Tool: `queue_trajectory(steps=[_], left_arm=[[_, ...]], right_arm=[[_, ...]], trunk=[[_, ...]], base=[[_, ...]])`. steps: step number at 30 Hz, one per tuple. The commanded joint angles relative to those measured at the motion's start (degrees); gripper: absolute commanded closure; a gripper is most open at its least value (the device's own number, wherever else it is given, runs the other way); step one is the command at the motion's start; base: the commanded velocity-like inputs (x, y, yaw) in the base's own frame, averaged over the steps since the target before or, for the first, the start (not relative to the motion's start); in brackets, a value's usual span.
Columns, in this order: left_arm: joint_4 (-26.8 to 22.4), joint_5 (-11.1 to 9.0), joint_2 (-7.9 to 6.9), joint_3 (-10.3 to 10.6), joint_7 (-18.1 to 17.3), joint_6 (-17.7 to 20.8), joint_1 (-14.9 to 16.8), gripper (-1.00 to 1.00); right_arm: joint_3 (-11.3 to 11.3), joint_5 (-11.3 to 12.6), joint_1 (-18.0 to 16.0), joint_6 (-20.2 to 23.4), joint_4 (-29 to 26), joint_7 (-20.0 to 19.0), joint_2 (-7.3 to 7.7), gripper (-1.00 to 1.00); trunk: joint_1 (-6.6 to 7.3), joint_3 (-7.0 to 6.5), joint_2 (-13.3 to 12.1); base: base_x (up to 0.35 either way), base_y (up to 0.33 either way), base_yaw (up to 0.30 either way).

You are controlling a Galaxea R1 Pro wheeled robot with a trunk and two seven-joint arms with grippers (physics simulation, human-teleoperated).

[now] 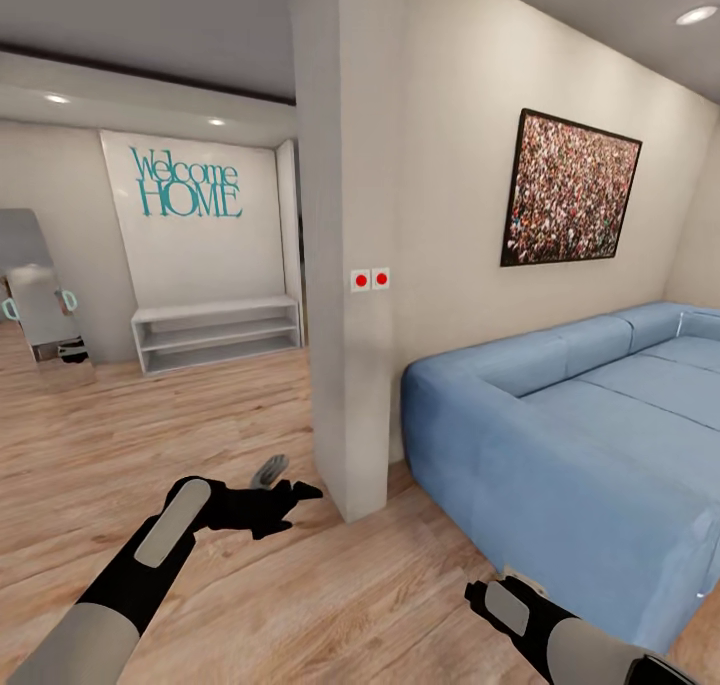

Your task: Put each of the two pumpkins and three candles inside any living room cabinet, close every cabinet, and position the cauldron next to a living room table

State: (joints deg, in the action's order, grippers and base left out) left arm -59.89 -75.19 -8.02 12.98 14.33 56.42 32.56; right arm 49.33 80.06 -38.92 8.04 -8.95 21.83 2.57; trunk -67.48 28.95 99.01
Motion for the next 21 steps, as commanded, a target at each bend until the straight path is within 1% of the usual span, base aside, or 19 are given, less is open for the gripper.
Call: queue_trajectory(steps=[1,3,5,9,13,21], left_arm=[[-0.1,-0.9,-0.44,0.1,-0.5,0.2,0.0,-1.00],[0.0,-1.5,-1.31,0.2,-2.5,0.4,0.0,-1.00],[0.5,-1.8,-1.83,0.2,-4.4,0.5,0.0,-1.00],[1.7,-1.9,-2.32,0.2,-6.8,0.6,0.0,-1.00],[2.0,-2.0,-2.42,0.2,-7.4,0.6,0.0,-1.00],[2.1,-2.0,-2.41,0.3,-7.5,0.6,0.0,-1.00]], right_arm=[[0.3,0.0,0.0,0.3,-0.2,0.4,0.06,-1.00],[0.3,0.0,0.0,0.2,-0.3,0.1,0.07,-1.00],[0.5,0.0,0.0,-0.5,-0.6,-0.1,0.07,-1.00],[2.8,-1.0,0.0,-2.3,-0.8,-0.1,0.07,-1.00],[3.8,-1.4,0.0,-3.1,-0.8,-0.1,0.11,-1.00],[4.1,-1.7,0.0,-3.1,-0.8,-0.5,0.09,-1.00]], trunk=[[-0.22,0.25,0.5],[-0.66,0.61,1.3],[-1.10,0.97,2.1],[-1.98,1.69,3.7],[-2.86,2.41,5.3],[-4.62,3.84,8.5]], base=[[0.000,0.000,0.000],[0.000,0.000,0.000],[0.000,0.000,0.000],[0.000,0.000,0.000],[0.000,0.000,0.000],[0.000,0.000,0.000]])
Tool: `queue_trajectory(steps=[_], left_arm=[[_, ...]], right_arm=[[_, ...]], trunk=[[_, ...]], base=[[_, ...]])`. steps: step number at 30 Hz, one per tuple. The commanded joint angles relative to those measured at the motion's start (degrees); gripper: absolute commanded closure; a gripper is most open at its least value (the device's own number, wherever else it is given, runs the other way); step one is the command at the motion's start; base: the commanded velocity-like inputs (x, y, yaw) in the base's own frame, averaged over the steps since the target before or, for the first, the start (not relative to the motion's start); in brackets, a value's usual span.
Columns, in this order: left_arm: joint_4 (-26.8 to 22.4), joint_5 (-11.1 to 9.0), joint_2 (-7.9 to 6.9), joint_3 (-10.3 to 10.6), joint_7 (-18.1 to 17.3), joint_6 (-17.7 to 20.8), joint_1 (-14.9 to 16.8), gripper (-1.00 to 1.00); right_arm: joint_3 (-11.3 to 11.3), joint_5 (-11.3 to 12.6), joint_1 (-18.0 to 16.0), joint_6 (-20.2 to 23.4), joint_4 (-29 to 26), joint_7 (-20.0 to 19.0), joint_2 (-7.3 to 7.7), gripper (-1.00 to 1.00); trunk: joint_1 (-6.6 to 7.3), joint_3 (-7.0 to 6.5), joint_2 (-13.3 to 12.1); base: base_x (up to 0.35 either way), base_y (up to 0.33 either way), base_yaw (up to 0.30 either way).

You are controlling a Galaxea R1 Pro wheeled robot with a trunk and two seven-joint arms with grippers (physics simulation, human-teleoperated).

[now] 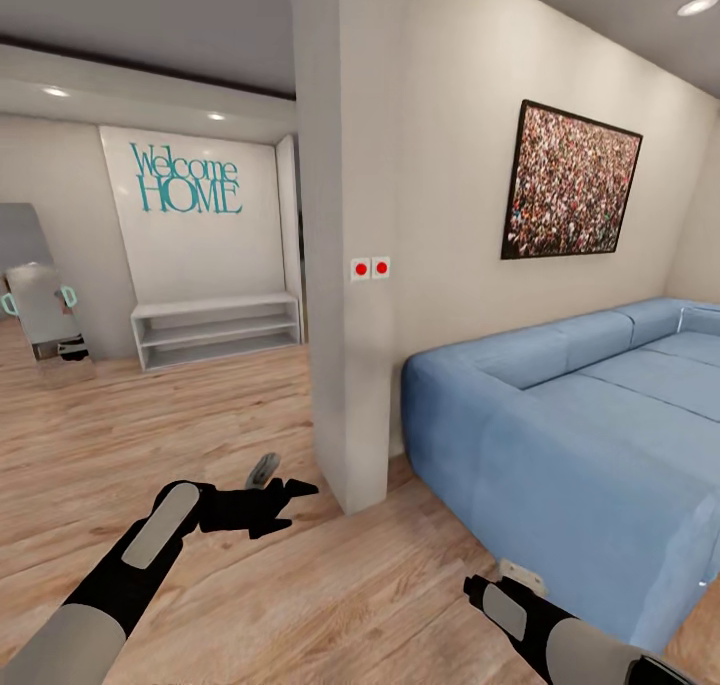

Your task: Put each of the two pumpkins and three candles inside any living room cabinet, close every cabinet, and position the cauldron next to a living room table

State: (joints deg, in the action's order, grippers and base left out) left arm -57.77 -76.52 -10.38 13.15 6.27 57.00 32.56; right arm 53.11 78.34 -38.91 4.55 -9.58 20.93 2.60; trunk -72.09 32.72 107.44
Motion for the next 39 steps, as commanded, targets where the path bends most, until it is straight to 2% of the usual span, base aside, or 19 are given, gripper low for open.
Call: queue_trajectory(steps=[1,8,39], left_arm=[[-0.1,-0.6,-0.04,0.1,0.6,0.0,0.0,-1.00],[-0.1,-0.6,0.07,0.3,0.6,0.0,0.0,-1.00],[-0.1,-0.6,0.19,0.5,0.6,0.0,0.0,-1.00]], right_arm=[[0.3,0.0,0.0,0.4,-0.2,0.3,0.05,-1.00],[0.3,-0.1,0.0,1.0,-0.3,-0.2,0.04,-1.00],[0.2,-0.1,-0.1,1.3,-0.3,-0.3,0.03,-1.00]], trunk=[[-0.22,0.25,0.4],[-1.76,1.79,3.3],[-8.57,10.27,15.7]], base=[[0.000,0.000,0.000],[0.000,0.000,0.000],[0.000,0.000,0.000]])
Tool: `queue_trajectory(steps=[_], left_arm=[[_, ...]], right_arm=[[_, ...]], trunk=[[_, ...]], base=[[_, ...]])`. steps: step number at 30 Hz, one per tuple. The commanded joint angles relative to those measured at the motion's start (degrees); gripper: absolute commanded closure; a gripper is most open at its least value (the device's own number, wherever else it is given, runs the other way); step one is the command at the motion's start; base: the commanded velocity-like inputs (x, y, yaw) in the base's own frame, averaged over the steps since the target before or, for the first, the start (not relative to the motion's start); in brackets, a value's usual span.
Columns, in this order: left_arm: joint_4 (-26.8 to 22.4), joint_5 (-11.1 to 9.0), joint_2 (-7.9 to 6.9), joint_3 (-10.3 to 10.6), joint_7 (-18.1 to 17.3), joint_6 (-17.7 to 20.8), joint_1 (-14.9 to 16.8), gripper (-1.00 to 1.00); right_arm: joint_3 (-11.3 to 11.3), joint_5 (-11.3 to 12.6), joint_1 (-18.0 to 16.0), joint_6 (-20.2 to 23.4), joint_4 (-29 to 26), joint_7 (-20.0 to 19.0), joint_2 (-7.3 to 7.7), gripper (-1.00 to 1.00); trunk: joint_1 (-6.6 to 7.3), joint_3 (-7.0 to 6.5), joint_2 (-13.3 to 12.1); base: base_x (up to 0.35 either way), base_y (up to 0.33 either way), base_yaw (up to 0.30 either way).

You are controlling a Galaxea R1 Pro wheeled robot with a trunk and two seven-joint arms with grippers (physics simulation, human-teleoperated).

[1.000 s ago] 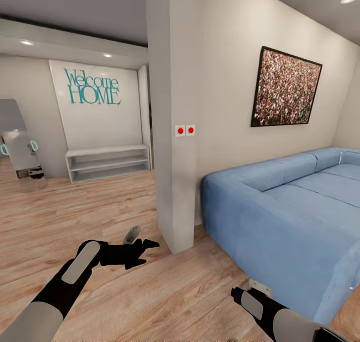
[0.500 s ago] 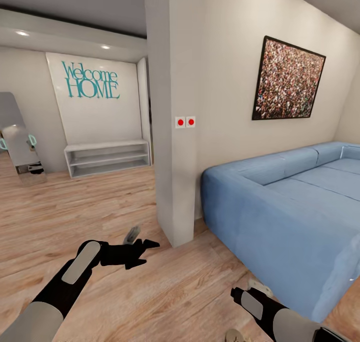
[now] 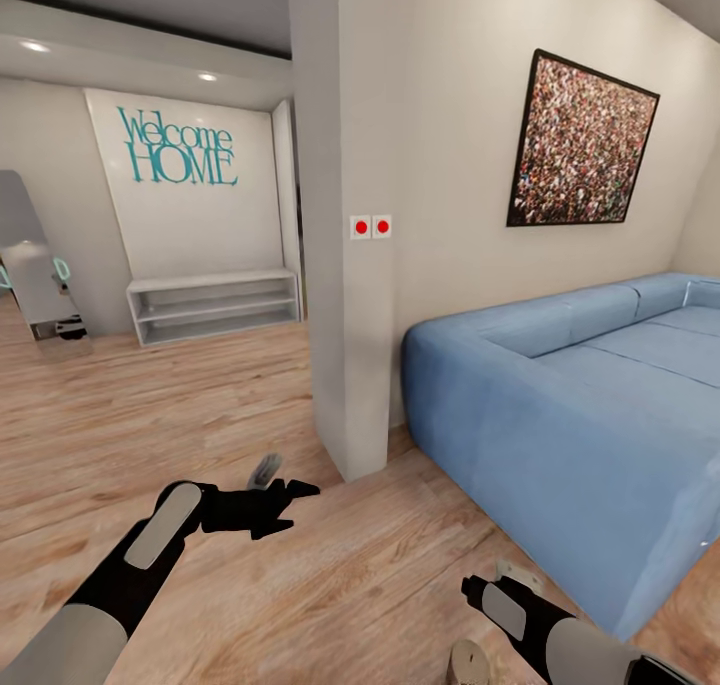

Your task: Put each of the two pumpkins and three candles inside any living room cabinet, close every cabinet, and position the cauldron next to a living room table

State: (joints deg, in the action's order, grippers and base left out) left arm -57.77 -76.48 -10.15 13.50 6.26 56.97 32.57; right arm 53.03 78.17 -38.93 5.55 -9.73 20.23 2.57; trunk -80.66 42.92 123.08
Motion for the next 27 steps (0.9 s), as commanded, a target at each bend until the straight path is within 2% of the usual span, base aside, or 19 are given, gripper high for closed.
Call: queue_trajectory(steps=[1,27], left_arm=[[-0.1,-0.7,-0.05,0.1,0.6,0.0,0.0,-1.00],[-0.1,-0.7,0.13,0.2,0.6,0.0,0.0,-1.00]], right_arm=[[0.3,0.1,0.0,0.3,-0.2,0.4,0.06,-1.00],[0.4,0.1,0.0,0.3,-0.2,0.4,0.06,-1.00]], trunk=[[-0.22,0.34,0.4],[-5.93,7.48,10.9]], base=[[0.000,0.000,0.000],[0.000,0.000,0.000]])
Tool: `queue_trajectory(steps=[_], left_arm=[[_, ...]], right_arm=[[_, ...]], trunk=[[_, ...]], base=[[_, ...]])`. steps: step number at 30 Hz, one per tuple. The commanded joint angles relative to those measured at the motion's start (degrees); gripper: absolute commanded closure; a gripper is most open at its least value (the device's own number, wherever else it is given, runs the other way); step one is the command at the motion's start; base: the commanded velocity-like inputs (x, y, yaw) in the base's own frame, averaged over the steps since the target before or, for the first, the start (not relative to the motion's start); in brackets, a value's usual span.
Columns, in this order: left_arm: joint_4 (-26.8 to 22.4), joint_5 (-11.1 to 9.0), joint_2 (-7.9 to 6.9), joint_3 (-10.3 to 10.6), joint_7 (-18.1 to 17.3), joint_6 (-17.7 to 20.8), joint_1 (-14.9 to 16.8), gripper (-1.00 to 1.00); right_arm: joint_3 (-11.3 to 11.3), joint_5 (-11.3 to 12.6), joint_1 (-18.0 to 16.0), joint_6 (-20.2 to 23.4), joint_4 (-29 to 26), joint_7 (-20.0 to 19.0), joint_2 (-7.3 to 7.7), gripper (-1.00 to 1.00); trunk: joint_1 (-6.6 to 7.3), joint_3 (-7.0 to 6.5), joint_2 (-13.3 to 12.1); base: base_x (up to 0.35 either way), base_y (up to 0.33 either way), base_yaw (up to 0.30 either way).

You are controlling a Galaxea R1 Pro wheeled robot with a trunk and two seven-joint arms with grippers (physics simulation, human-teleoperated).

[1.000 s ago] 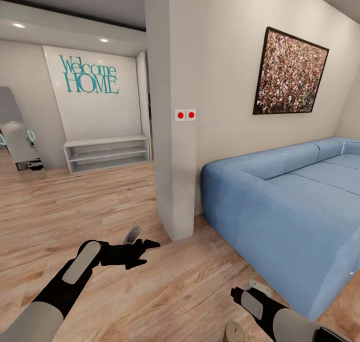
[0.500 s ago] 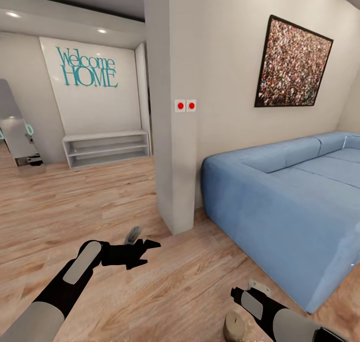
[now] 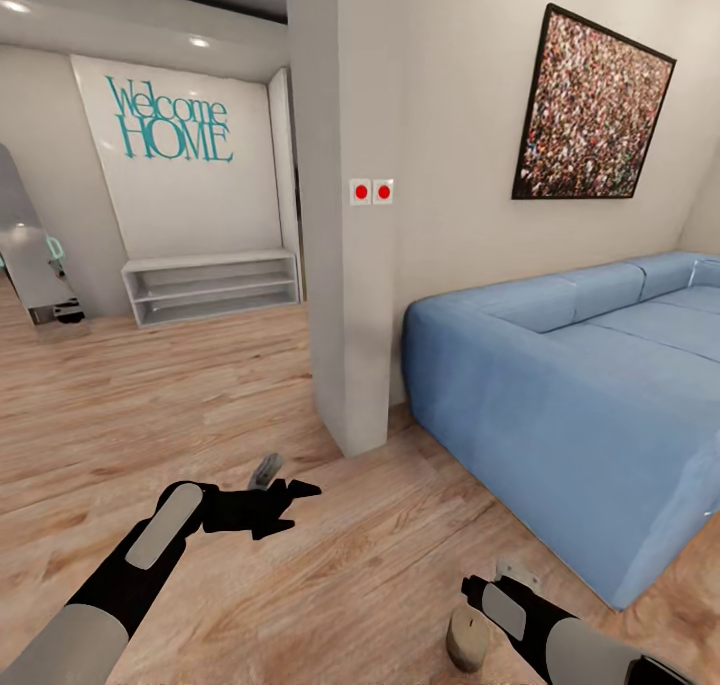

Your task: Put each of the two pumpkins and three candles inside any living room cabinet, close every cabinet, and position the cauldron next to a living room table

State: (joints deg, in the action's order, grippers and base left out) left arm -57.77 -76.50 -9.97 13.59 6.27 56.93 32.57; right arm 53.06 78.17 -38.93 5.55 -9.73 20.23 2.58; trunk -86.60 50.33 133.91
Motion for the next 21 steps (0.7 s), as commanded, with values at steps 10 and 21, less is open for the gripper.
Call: queue_trajectory(steps=[10,21], left_arm=[[-0.1,-0.7,-0.10,0.1,0.6,0.1,0.0,-1.00],[-0.1,-0.7,0.04,0.1,0.6,0.1,0.0,-1.00]], right_arm=[[0.4,0.1,0.0,0.3,-0.2,0.4,0.06,-1.00],[0.5,-1.4,0.0,0.4,-0.3,0.5,-0.58,-1.00]], trunk=[[-2.19,2.63,4.1],[-4.61,4.67,8.5]], base=[[0.000,0.000,0.000],[0.000,0.000,0.000]])
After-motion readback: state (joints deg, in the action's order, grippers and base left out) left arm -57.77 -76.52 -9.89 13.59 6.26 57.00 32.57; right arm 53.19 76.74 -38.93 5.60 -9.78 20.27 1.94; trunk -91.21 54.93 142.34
